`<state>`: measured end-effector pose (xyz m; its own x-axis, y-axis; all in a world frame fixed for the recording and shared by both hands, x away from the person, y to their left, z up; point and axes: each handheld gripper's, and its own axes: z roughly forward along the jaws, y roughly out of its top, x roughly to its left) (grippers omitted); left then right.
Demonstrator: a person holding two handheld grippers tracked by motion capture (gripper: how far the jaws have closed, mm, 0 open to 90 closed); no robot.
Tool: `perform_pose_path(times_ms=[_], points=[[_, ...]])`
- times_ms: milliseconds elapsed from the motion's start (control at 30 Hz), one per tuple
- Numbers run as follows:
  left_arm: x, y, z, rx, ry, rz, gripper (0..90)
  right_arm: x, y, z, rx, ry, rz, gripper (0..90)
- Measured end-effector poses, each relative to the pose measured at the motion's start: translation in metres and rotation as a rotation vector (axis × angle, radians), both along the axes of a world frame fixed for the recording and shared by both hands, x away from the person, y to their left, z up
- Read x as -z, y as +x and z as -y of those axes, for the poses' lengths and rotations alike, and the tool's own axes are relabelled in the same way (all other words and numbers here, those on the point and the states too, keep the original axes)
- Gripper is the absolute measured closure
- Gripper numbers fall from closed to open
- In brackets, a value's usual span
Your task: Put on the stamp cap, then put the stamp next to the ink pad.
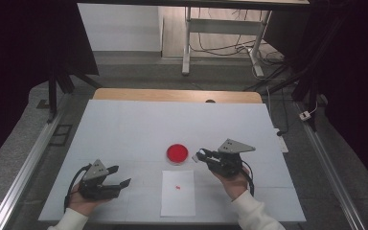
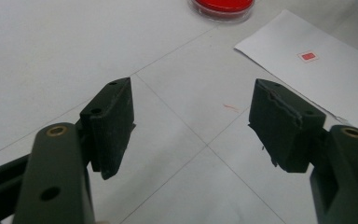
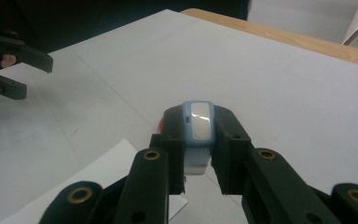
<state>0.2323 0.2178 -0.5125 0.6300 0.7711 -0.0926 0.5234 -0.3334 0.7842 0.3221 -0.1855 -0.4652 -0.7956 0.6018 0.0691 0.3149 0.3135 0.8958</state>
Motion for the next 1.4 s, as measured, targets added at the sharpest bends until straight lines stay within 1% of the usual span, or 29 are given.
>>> perform_pose_path(times_ms=[267, 467, 567, 600, 767, 967, 1033, 1067, 1133, 1200, 1333, 1400], points=[[0.000, 0.001, 0.000, -0.002, -0.001, 0.000, 31.1, -0.002, 0.006, -0.001, 0.012, -0.006, 0.008, 75.4], [0.000, 0.001, 0.001, 0.001, 0.003, -0.002, 31.1, -0.003, 0.016, -0.004, 0.020, -0.033, 0.011, 75.3], [0.000, 0.002, 0.002, 0.001, 0.005, -0.002, 31.1, -0.003, 0.021, -0.007, 0.024, -0.039, 0.002, 75.3], [0.001, 0.002, 0.002, 0.000, 0.005, -0.002, 31.1, -0.004, 0.023, -0.008, 0.025, -0.054, -0.002, 75.3], [0.002, 0.002, 0.002, 0.000, 0.008, -0.008, 31.1, -0.004, 0.033, -0.016, 0.026, -0.073, -0.022, 75.3], [0.003, 0.003, 0.003, 0.004, 0.011, -0.014, 31.1, -0.001, 0.045, -0.024, 0.024, -0.119, -0.041, 75.3], [0.003, 0.003, 0.003, 0.004, 0.012, -0.015, 31.1, 0.000, 0.049, -0.027, 0.029, -0.142, -0.043, 75.2], [0.003, 0.003, 0.003, 0.004, 0.011, -0.015, 31.1, 0.001, 0.051, -0.028, 0.035, -0.154, -0.044, 75.2], [0.003, 0.003, 0.003, 0.003, 0.011, -0.014, 31.1, 0.005, 0.057, -0.029, 0.041, -0.180, -0.063, 75.2], [0.002, 0.003, 0.003, 0.004, 0.012, -0.012, 31.1, 0.008, 0.061, -0.029, 0.049, -0.193, -0.079, 75.2], [0.002, 0.003, 0.003, 0.004, 0.013, -0.012, 31.1, 0.014, 0.068, -0.028, 0.063, -0.208, -0.095, 75.2], [0.002, 0.003, 0.003, 0.005, 0.012, -0.012, 31.0, 0.016, 0.070, -0.028, 0.062, -0.206, -0.101, 75.2]])
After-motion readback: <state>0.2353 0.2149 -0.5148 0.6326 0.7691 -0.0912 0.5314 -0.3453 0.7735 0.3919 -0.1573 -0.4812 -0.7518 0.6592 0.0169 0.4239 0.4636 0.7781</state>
